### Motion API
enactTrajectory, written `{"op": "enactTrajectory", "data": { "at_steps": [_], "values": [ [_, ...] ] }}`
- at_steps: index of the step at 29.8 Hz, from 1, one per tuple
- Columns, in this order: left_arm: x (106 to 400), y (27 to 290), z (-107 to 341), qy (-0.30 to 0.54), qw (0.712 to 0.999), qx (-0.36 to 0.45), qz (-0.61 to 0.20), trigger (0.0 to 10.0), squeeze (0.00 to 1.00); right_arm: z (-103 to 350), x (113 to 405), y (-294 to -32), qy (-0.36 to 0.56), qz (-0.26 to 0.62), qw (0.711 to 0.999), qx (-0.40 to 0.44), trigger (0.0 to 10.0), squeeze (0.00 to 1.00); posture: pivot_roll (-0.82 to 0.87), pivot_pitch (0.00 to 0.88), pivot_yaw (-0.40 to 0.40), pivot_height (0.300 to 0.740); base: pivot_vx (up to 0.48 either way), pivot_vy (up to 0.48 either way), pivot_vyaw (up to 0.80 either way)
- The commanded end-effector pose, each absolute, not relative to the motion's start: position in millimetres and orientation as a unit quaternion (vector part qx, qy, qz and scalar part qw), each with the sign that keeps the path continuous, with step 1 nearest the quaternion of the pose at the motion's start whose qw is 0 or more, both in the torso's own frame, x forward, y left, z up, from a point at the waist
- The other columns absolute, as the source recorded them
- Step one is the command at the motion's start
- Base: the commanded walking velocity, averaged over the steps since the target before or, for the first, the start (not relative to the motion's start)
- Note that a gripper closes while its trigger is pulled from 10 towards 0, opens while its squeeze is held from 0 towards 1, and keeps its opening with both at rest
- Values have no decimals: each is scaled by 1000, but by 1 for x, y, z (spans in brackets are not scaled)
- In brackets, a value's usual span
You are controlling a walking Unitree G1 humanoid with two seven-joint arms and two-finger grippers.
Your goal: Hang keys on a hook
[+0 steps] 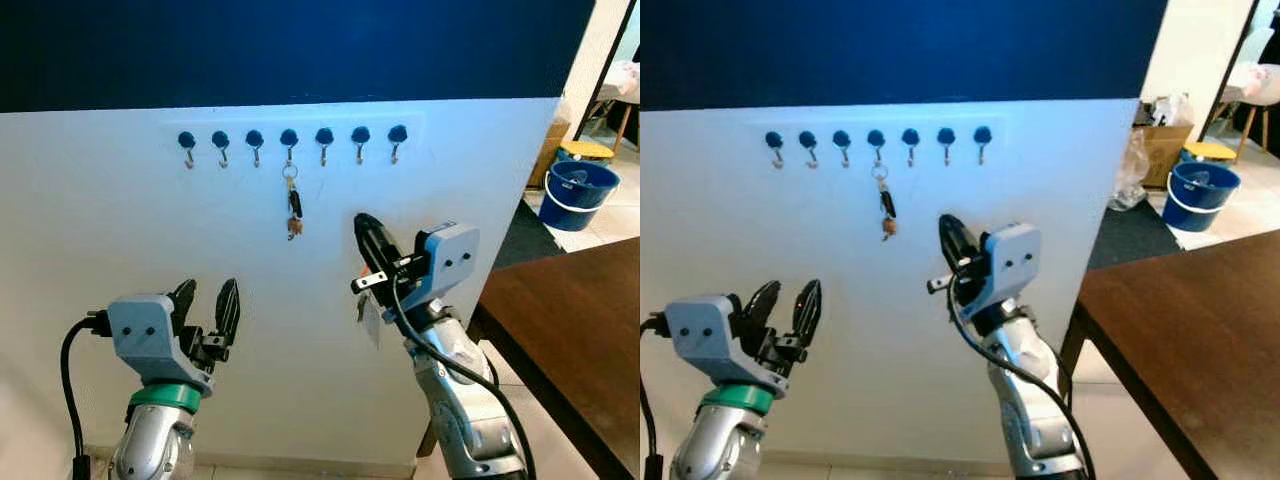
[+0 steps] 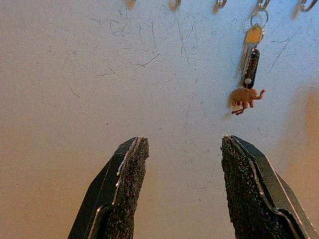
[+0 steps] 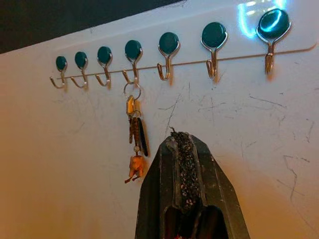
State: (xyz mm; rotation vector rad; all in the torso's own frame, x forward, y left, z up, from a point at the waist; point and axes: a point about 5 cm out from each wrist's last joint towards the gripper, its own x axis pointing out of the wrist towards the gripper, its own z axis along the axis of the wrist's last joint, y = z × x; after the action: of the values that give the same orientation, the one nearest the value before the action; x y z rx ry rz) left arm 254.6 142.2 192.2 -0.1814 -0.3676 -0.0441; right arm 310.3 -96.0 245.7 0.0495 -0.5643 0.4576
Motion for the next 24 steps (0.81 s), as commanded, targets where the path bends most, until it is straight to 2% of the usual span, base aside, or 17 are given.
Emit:
{"op": "enactTrajectory", "data": {
  "at_steps": [1, 16, 24],
  "values": [
    [253, 145, 190, -175, 981, -86, -16, 10000, 0, 241, 311, -94, -266, 227, 937, 22, 10000, 0, -174, 56, 126, 740, -255, 0, 0],
    [253, 146, 189, -171, 982, -84, -14, 10000, 0, 240, 311, -93, -263, 227, 937, 22, 10000, 0, -172, 56, 128, 740, -256, 0, 0],
    [256, 150, 184, -150, 986, -70, 7, 10000, 0, 240, 312, -93, -262, 227, 938, 23, 10000, 0, -170, 57, 129, 740, 0, 0, 0]
  ]
}}
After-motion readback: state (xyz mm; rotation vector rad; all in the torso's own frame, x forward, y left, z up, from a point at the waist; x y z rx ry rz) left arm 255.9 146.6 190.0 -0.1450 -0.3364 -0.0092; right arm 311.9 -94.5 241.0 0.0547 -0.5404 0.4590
